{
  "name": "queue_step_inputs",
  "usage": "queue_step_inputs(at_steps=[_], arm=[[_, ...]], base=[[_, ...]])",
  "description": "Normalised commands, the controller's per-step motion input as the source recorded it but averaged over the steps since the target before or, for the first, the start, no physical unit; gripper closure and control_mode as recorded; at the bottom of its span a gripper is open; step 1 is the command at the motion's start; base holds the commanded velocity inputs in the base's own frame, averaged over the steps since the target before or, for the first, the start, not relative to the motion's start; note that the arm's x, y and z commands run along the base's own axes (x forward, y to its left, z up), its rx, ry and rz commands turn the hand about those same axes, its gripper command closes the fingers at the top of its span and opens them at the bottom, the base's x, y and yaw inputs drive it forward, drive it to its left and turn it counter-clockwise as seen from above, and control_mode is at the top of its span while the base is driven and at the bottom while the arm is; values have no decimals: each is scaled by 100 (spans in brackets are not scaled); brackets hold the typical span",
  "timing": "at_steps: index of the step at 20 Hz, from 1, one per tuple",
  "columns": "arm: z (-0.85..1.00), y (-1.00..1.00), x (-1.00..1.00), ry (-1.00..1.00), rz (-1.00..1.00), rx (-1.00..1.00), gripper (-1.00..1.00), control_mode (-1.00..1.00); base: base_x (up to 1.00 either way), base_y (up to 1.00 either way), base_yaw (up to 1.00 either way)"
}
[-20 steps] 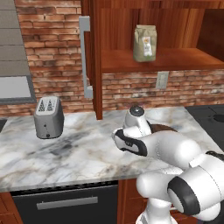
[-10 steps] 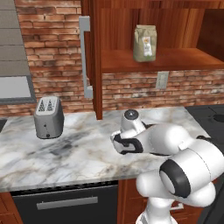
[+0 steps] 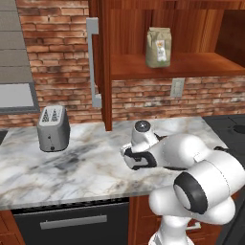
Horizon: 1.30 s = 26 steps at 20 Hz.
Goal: Pick the egg and butter from the fridge and place them by the bowl for mixing.
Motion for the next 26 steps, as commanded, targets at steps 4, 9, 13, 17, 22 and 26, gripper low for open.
queue_step_inputs(at_steps=[4,9,13,17,22,26], arm=[[84,1,-18,-14,0,1,-100,-100],[100,0,-82,-15,5,6,-100,-100],[100,0,-100,-4,16,4,-100,-100],[100,0,-100,0,17,3,-100,-100],[88,0,-100,-7,5,1,-100,-100],[75,-1,-100,-43,2,0,-100,-100]], base=[[0,0,0],[0,0,0],[0,0,0],[0,0,0],[0,0,0],[0,0,0]])
